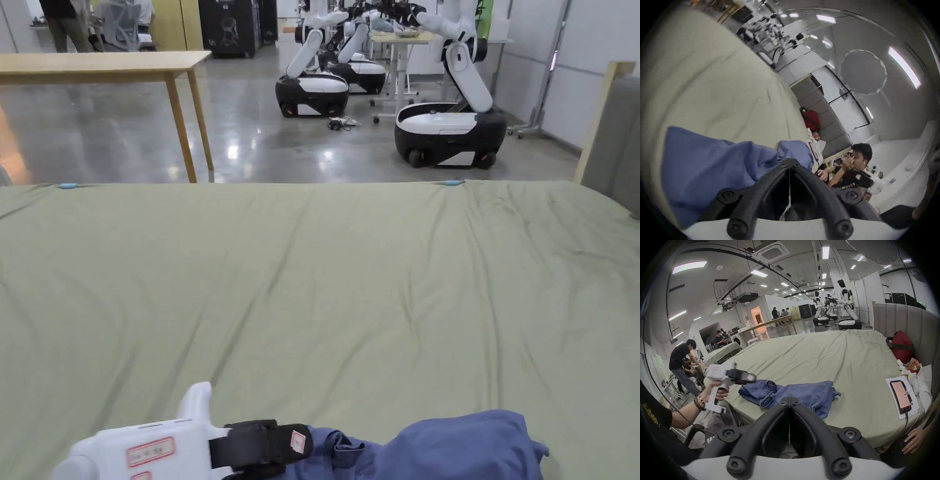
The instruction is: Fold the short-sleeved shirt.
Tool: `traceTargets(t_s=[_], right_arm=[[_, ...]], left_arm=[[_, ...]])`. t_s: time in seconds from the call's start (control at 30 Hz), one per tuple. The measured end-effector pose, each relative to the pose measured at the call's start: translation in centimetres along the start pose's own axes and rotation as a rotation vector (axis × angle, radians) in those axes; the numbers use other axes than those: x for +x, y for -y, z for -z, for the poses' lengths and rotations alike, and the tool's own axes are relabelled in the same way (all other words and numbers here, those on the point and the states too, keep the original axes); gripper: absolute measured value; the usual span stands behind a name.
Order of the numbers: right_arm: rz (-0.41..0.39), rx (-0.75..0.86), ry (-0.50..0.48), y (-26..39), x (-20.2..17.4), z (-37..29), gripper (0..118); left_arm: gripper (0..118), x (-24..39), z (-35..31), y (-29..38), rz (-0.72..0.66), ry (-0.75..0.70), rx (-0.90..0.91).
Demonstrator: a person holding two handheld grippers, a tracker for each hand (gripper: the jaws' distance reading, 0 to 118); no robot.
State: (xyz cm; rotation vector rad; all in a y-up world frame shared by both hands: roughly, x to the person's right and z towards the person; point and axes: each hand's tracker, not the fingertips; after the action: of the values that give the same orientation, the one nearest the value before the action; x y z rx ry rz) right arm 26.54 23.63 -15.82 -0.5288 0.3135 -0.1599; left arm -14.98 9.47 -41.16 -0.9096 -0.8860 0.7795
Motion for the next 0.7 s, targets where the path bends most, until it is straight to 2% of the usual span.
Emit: traceTargets(t_s=[0.1,0.2,0.4,0.47,0.53,0.6,0.7], right_arm=[[0.008,0.002,0.007,0.1,0.3,-0.5,0],[0.009,0.0,0.023,0.2,0.5,-0.8,0],[0.014,0.002,0.025,0.3,0.8,-0.9,0],[0.014,0.003,0.022,0.3,0.7,-0.8,0],[0.014,0.005,0.014,0.2,0.7,-0.6,0],[0.01,0.009,0.002,0.1,0.5,-0.4,0],[-0.013,0.018,-0.007,-0.1,0.2,0.2,0]], left_arm=[[0,-1.5,3.4,0.5,-0.035,-0.035,-0.097],[0,-2.7,5.7,1.5,-0.133,-0.047,-0.149],[0,-2.0,5.3,1.1,-0.118,-0.049,-0.129],[0,0.2,3.6,0.8,-0.015,-0.11,-0.09],[0,2.8,1.2,0.7,0.121,-0.109,-0.032],[0,5.6,-2.1,1.3,0.295,-0.146,0.056],[0,8.6,-7.1,3.9,0.529,-0.3,0.208]])
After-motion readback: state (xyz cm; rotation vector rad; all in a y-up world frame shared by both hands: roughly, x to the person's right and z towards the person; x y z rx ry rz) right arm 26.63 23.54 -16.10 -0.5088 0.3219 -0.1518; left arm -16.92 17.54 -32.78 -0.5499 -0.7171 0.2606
